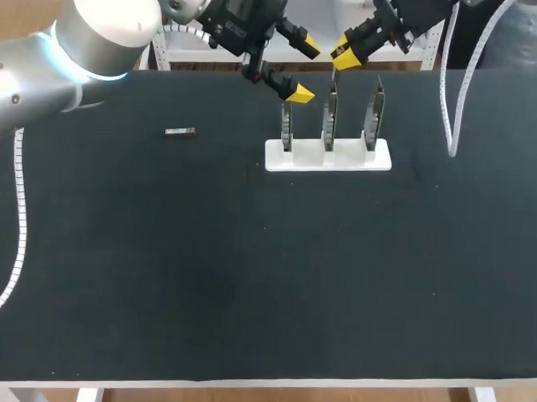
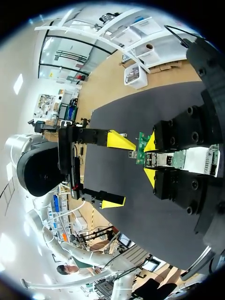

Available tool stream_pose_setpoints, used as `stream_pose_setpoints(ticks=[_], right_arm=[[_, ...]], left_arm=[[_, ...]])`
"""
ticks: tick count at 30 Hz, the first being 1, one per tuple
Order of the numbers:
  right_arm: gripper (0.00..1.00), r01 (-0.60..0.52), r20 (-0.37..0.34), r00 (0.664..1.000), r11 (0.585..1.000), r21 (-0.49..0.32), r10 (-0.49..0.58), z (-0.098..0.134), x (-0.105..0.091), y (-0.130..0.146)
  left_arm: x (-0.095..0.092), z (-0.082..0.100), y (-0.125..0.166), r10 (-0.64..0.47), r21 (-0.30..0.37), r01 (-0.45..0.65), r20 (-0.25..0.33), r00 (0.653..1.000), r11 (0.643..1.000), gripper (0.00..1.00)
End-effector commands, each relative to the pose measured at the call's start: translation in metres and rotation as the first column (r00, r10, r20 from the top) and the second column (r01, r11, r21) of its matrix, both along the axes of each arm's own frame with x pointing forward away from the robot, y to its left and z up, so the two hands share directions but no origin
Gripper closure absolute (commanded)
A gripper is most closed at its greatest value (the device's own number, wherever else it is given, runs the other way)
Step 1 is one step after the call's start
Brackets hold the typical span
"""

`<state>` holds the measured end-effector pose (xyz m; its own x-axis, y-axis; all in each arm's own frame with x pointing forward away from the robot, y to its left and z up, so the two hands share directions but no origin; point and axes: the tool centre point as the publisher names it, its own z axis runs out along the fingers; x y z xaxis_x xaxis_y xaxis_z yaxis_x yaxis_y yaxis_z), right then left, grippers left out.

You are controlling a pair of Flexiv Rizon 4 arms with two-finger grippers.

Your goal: Pick up the optical module with the left hand, and insert it into the network port with the right hand.

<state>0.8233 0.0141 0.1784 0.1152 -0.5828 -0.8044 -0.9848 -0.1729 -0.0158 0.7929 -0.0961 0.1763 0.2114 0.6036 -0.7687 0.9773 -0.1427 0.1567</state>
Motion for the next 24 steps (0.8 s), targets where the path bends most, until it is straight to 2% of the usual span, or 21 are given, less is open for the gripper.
stream_pose_setpoints(ticks=[1, 20, 24], right_arm=[[1.00, 0.020, 0.014, 1.000, 1.000, 0.003, -0.020, -0.0024, -0.0090, -0.0004], [0.98, 0.009, 0.006, 1.000, 1.000, -0.020, -0.009, -0.0071, -0.0031, 0.0043], [1.00, 0.010, 0.008, 1.000, 1.000, -0.027, -0.010, -0.0064, -0.0033, 0.0037]], left_arm=[[0.0000, 0.0002, -0.0003, -0.001, 0.003, 0.001, 0.001, 1.000, 1.000, 0.00], [0.0000, 0.0002, -0.0003, -0.001, 0.003, 0.001, 0.001, 1.000, 1.000, 0.00], [0.0000, 0.0002, -0.0003, -0.001, 0.003, 0.001, 0.001, 1.000, 1.000, 0.00]])
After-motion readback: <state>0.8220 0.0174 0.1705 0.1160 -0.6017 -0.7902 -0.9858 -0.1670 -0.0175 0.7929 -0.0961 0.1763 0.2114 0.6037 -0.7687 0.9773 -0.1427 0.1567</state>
